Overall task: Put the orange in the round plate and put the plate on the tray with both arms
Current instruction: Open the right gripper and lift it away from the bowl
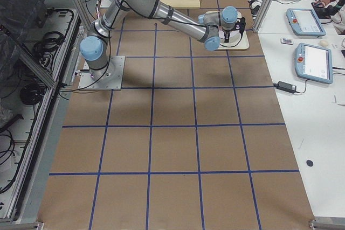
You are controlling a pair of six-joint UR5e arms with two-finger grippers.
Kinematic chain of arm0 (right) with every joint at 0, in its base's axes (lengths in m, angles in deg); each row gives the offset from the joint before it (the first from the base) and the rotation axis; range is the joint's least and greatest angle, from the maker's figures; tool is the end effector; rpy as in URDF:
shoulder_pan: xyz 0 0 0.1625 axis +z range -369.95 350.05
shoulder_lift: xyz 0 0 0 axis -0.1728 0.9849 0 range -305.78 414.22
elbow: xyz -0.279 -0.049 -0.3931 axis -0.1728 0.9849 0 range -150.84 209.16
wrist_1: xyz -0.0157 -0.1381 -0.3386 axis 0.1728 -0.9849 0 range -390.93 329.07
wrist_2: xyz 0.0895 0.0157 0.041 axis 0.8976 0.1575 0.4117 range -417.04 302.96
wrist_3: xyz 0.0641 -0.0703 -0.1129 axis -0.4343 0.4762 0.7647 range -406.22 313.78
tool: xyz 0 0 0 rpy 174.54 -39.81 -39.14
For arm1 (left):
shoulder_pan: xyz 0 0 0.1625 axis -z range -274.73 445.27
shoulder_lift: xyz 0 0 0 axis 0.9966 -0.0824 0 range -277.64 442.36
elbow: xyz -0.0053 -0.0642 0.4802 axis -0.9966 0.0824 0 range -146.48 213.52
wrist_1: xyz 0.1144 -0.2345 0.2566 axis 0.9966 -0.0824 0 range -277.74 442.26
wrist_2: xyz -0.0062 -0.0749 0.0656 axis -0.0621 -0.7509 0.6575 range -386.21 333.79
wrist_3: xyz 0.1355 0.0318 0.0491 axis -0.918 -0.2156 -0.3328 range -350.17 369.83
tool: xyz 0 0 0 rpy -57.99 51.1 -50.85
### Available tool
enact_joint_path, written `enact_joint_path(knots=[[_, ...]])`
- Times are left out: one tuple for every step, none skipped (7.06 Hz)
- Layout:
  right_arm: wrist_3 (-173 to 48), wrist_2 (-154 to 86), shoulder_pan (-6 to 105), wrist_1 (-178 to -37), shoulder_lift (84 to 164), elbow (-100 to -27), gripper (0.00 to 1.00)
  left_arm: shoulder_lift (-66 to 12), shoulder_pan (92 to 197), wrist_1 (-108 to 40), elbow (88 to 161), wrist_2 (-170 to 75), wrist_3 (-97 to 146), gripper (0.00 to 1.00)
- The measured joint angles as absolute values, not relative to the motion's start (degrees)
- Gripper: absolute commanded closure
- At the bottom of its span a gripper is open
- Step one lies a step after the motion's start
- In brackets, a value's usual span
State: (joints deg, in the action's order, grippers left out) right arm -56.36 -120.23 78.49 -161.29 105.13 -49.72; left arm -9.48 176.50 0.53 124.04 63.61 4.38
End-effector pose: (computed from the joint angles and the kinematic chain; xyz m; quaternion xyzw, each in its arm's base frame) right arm 0.1800 -0.7374 0.2714 0.0737 0.9646 -0.0874 0.2377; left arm -0.1439 -0.4675 0.4961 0.0582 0.9970 -0.0515 0.0004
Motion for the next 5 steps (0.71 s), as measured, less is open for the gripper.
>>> enact_joint_path(knots=[[-56.5,-123.6,78.5,-154.5,108.2,-49.8,0.0,-9.5,176.5,0.5,124.0,63.6,4.4,0.0],[-56.6,-126.1,78.5,-147.5,111.1,-49.8,0.0,-9.5,176.5,0.5,124.0,63.6,4.4,0.0],[-56.6,-129.6,78.5,-141.7,113.0,-49.9,0.0,-9.4,176.5,0.5,124.0,63.6,4.4,0.0],[-56.6,-133.0,78.5,-138.0,114.3,-49.9,0.0,-9.4,176.6,0.5,124.0,63.6,4.4,0.0],[-56.8,-135.1,78.5,-134.8,115.8,-50.0,0.0,-9.4,176.6,0.5,124.0,63.6,4.4,0.0]])
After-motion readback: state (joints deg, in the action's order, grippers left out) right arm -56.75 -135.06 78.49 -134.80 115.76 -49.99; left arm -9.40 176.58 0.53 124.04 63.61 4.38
